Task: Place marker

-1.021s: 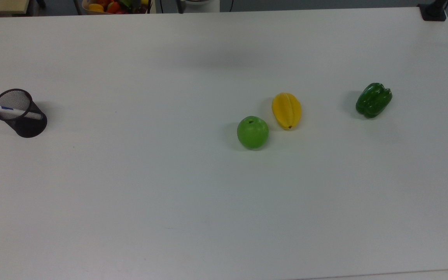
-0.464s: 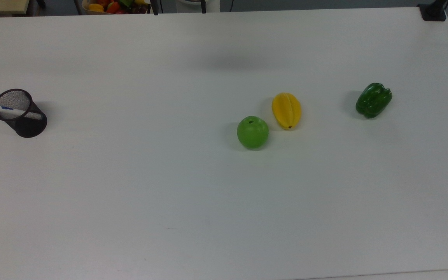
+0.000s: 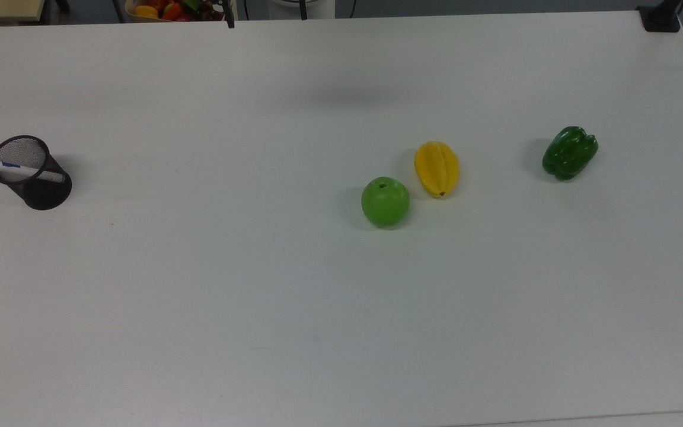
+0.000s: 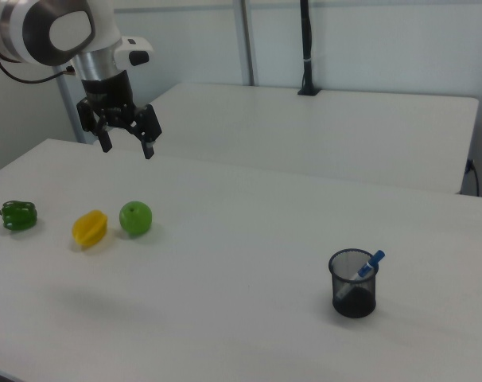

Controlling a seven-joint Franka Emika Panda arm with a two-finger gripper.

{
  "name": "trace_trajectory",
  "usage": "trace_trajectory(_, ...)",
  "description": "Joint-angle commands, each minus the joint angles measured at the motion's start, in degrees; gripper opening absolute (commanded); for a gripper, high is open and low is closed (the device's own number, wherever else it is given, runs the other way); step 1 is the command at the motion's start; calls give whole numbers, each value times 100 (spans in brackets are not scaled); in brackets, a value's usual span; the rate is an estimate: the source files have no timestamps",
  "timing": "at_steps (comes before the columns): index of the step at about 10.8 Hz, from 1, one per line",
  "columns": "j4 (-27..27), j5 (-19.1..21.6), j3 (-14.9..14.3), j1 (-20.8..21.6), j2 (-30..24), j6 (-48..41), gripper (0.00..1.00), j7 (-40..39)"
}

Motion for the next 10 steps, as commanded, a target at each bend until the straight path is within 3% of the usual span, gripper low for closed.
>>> trace_trajectory(1,-109,-86,-255,124,-203,-88,100,-101)
trace_trajectory(10,111,-227,-309,133,-212,-598,100,40)
